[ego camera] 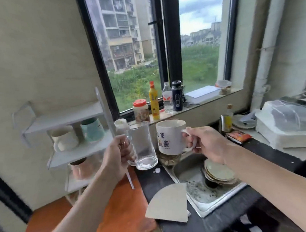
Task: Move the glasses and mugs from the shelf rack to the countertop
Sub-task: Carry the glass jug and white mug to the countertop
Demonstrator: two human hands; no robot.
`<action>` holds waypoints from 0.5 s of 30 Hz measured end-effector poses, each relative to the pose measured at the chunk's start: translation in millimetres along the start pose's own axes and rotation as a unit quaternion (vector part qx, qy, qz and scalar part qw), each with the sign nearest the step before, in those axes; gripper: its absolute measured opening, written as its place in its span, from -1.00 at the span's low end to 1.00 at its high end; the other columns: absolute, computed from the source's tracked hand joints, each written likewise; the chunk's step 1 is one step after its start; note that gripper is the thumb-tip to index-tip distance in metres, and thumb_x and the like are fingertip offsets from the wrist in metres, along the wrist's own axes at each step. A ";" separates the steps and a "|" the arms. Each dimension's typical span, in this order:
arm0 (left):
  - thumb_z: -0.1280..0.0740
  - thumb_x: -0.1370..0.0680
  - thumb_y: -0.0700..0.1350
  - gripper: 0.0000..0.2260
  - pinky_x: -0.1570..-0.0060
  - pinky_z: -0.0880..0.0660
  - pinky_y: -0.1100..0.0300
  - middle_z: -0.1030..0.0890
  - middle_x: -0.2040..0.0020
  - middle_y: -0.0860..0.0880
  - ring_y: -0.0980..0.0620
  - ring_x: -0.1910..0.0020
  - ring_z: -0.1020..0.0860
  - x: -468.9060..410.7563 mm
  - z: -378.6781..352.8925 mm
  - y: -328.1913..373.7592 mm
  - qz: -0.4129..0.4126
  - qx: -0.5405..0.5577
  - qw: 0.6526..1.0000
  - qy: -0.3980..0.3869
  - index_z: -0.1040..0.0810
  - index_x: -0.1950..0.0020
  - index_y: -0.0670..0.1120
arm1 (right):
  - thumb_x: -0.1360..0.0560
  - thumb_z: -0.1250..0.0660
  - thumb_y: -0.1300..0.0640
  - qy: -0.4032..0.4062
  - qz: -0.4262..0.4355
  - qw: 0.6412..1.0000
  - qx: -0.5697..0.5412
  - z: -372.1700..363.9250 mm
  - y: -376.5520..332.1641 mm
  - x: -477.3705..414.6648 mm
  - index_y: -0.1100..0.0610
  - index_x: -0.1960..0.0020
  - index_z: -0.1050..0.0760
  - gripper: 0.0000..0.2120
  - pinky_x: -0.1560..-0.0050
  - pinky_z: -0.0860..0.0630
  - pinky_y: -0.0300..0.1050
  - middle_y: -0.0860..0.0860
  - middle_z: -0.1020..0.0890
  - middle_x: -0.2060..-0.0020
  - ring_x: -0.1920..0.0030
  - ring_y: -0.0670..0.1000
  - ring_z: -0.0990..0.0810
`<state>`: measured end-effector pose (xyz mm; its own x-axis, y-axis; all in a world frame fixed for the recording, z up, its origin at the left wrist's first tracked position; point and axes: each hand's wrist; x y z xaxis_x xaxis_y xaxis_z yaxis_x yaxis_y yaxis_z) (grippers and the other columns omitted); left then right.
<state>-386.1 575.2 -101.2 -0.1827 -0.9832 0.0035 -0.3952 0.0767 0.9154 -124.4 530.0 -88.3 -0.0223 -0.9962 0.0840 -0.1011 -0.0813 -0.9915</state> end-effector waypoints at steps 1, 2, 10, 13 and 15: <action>-0.16 -0.50 -0.12 -0.70 0.58 -0.18 0.22 -0.15 0.59 0.04 0.07 0.63 -0.12 -1.1 -18.0 -17.1 0.024 0.004 0.999 -0.021 -0.27 0.45 -0.06 | -0.61 -0.24 0.08 0.019 -0.006 1.000 0.004 24.6 4.9 11.7 0.11 0.17 -0.56 -0.76 0.33 -0.28 -0.13 -0.07 -0.49 0.48 0.39 -0.06 -0.44; -0.16 -0.52 -0.10 -0.69 0.58 -0.17 0.21 -0.15 0.58 0.03 0.06 0.62 -0.12 -2.6 -36.4 -33.9 0.049 0.005 0.998 -0.041 -0.27 0.44 -0.06 | -0.61 -0.23 0.08 0.038 -0.011 0.999 0.006 49.0 9.4 23.1 0.11 0.18 -0.56 -0.75 0.33 -0.27 -0.13 -0.06 -0.50 0.47 0.39 -0.05 -0.44; -0.18 -0.51 -0.07 -0.70 0.53 -0.17 0.20 -0.15 0.56 0.04 0.07 0.58 -0.10 -20.8 -204.4 -153.8 0.183 -0.055 0.954 -0.230 -0.29 0.43 -0.06 | -0.61 -0.23 0.11 0.217 -0.028 0.976 -0.020 225.9 38.4 107.4 0.13 0.18 -0.54 -0.77 0.35 -0.24 -0.14 -0.07 -0.47 0.51 0.41 -0.05 -0.41; -0.16 -0.54 -0.10 -0.71 0.55 -0.18 0.23 -0.18 0.57 0.06 0.09 0.62 -0.11 -28.0 -273.1 -196.3 0.208 -0.078 0.936 -0.274 -0.28 0.39 -0.08 | -0.60 -0.26 0.10 0.290 -0.031 0.956 -0.035 288.2 49.4 130.7 0.14 0.18 -0.55 -0.78 0.36 -0.24 -0.15 -0.07 -0.47 0.52 0.43 -0.06 -0.43; -0.15 -0.56 -0.13 -0.69 0.64 -0.22 0.27 -0.20 0.58 0.06 0.11 0.64 -0.12 -32.3 -314.0 -219.5 0.225 -0.078 0.926 -0.292 -0.29 0.39 -0.09 | -0.59 -0.27 0.10 0.329 -0.035 0.943 -0.033 323.9 53.1 141.6 0.14 0.19 -0.55 -0.77 0.38 -0.24 -0.16 -0.06 -0.46 0.52 0.44 -0.06 -0.43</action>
<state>-10.8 538.1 -175.8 -0.7712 -0.5962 0.2233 -0.0330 0.3877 0.9212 189.2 374.7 -161.1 -0.6241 -0.7514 0.2144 -0.1860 -0.1236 -0.9747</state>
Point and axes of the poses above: each hand's wrist, its own x-axis away from the middle knuckle, its own z-axis out of the back of the hand, y = z × x
